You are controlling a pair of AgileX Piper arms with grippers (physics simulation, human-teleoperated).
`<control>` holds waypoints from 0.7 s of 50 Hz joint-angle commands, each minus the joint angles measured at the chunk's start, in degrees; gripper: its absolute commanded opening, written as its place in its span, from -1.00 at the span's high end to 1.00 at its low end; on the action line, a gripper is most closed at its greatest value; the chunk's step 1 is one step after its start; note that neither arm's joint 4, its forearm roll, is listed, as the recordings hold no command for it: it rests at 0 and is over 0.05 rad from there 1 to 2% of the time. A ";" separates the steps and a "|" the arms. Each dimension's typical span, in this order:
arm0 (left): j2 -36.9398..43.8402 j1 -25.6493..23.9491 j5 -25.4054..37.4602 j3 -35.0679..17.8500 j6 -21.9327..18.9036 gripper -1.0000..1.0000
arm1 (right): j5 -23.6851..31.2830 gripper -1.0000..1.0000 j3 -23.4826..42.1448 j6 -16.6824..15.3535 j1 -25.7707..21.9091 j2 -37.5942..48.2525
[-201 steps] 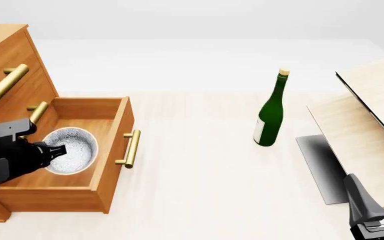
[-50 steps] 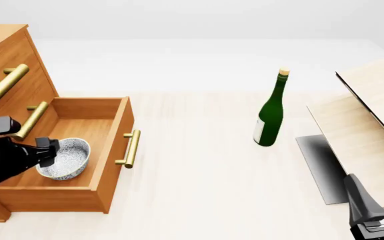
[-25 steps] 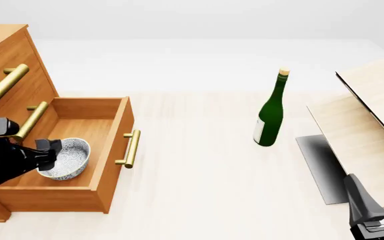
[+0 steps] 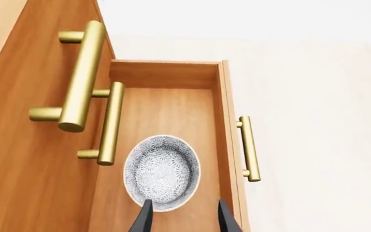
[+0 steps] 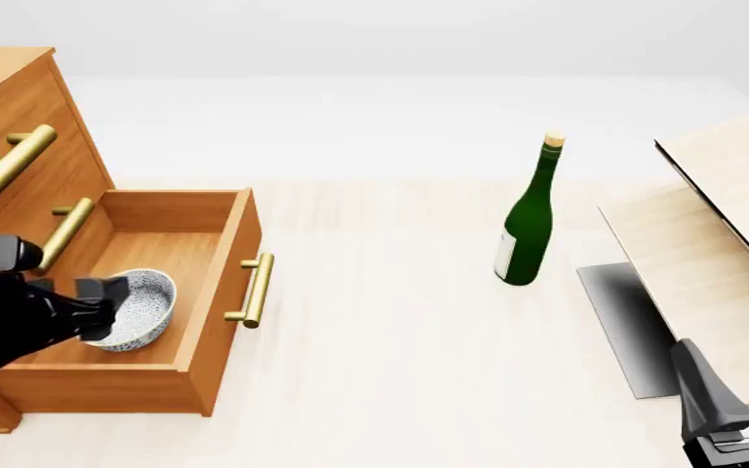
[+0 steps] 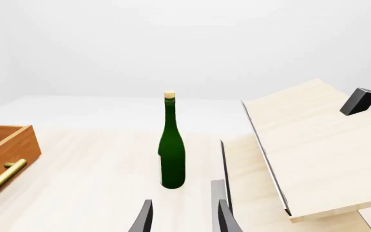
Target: Put the bowl in the bottom drawer of the cabinet and close it.
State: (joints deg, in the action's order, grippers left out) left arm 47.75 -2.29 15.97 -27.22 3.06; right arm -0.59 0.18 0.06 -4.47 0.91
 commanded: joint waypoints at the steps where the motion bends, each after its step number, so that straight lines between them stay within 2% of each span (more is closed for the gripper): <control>1: 1.02 -1.85 -1.15 -0.56 1.21 -1.00 | -0.04 -1.00 -0.03 0.00 0.02 0.01; 14: 2.28 -5.57 -2.11 -1.02 1.79 -1.00 | -0.04 -1.00 -0.03 0.00 0.03 -0.01; 35: -1.08 -11.72 0.37 -1.20 2.18 -1.00 | -0.04 -1.00 -0.03 -0.01 0.03 0.00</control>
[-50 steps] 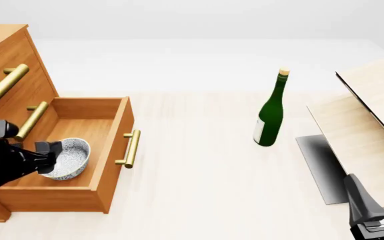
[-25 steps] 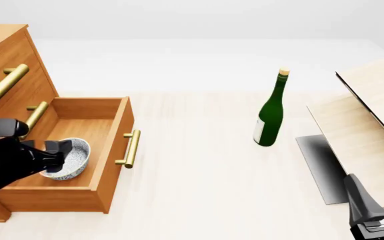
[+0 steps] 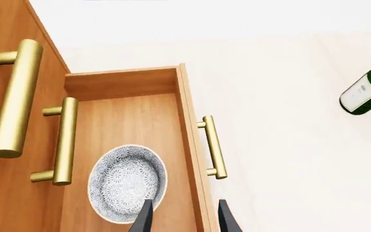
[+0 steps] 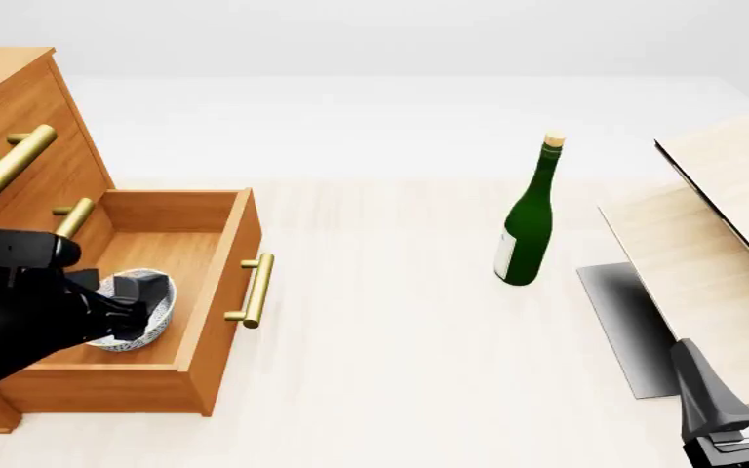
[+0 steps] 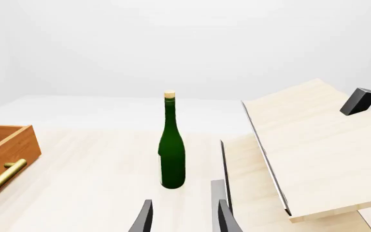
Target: Put the bowl in the bottom drawer of the cabinet and close it.
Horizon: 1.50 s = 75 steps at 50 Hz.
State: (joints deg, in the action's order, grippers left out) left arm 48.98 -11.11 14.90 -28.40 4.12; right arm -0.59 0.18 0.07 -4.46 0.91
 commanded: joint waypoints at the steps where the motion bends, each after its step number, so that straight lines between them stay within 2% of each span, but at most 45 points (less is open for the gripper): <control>1: -2.50 -3.07 1.58 0.00 1.11 -1.00 | -0.04 -1.00 -0.03 0.00 0.02 0.01; 9: -4.42 -4.59 2.60 0.17 0.82 -1.00 | -0.04 -1.00 -0.03 0.00 0.02 0.00; 13: -5.04 -6.96 3.24 -0.24 1.11 -1.00 | -0.04 -1.00 -0.03 -0.02 0.03 0.00; 44: -7.52 -12.65 6.52 -2.39 0.48 -1.00 | -0.04 -1.00 -0.03 0.00 0.02 0.00; 75: -7.97 -16.78 13.30 -7.32 -2.92 -1.00 | -0.04 -1.00 -0.03 -0.02 0.02 0.00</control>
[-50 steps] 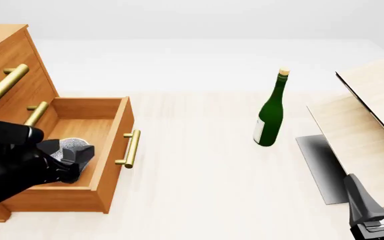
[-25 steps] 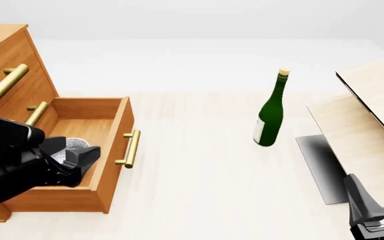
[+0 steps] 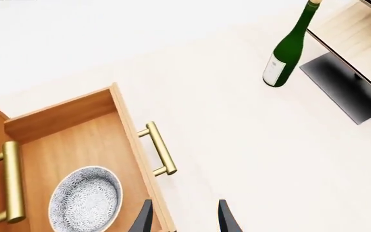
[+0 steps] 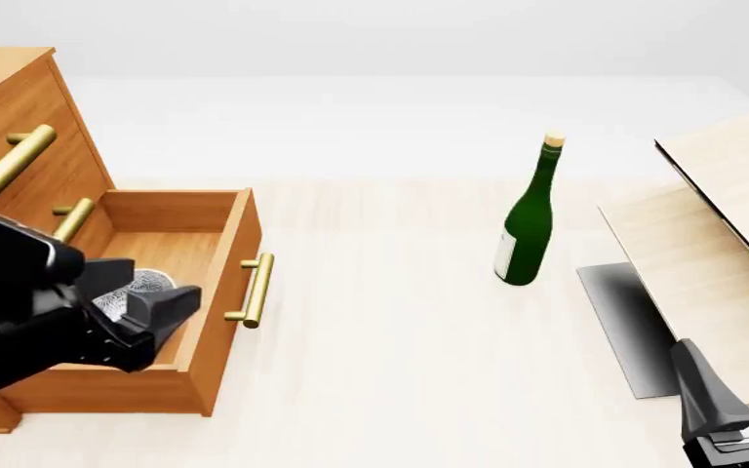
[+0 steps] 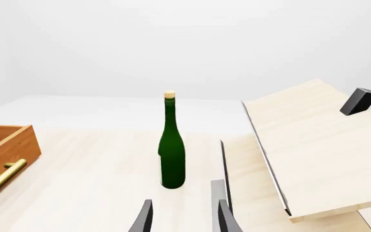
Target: Put the bowl in the bottom drawer of the cabinet and close it.
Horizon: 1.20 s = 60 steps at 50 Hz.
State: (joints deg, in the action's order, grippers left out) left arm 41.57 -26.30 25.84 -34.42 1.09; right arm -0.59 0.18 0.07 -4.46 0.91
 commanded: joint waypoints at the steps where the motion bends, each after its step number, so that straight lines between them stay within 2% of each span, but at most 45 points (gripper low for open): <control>1: 0.07 -2.11 2.43 -1.46 0.35 -1.00 | -0.04 -1.00 -0.03 0.00 0.03 -0.01; 9: 1.24 -4.32 3.40 -2.89 0.71 -1.00 | -0.04 -1.00 -0.03 -0.01 0.01 -0.02; 13: 3.39 -7.43 3.40 -3.82 2.75 -1.00 | -0.04 -1.00 -0.03 -0.01 0.00 -0.01; 28: 5.73 -11.95 4.14 -6.25 5.18 -1.00 | -0.04 -1.00 -0.03 -0.01 0.02 0.00; 39: 7.00 -13.20 3.80 -7.79 2.45 -1.00 | -0.04 -1.00 -0.03 -0.01 0.01 0.00; 60: 11.83 -16.55 1.50 -8.64 1.74 -1.00 | -0.04 -1.00 -0.03 -0.01 0.01 0.00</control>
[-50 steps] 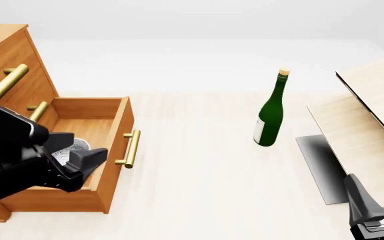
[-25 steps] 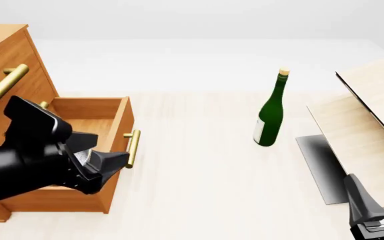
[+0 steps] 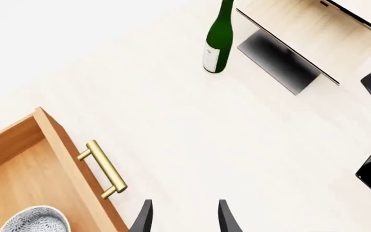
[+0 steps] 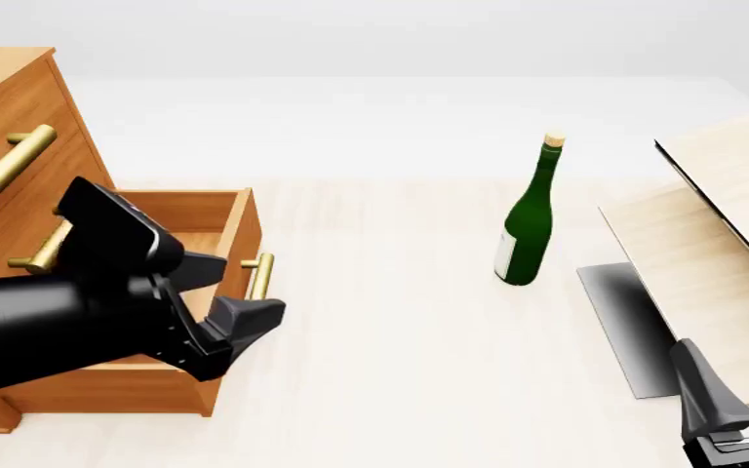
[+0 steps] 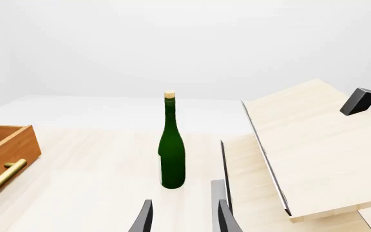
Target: Put the bowl in the bottom drawer of the cabinet and close it.
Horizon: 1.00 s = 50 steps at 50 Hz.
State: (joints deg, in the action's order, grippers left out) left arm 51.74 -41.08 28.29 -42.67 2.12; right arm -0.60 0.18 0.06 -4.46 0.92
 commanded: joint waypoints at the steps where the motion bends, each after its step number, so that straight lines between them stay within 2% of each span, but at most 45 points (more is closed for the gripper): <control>1: 1.67 -1.77 -0.95 -0.40 0.70 -1.00 | -0.04 -1.00 -0.03 0.00 0.01 -0.01; 24: 9.16 -5.06 -5.47 -0.18 1.76 -1.00 | -0.04 -1.00 -0.03 -0.02 0.01 0.00; 50: 16.18 -6.86 -10.40 2.82 5.60 -1.00 | -0.04 -1.00 -0.03 -0.01 0.01 -0.01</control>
State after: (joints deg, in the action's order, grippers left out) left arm 66.56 -47.37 19.12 -40.97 5.19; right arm -0.59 0.18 0.07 -4.46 0.91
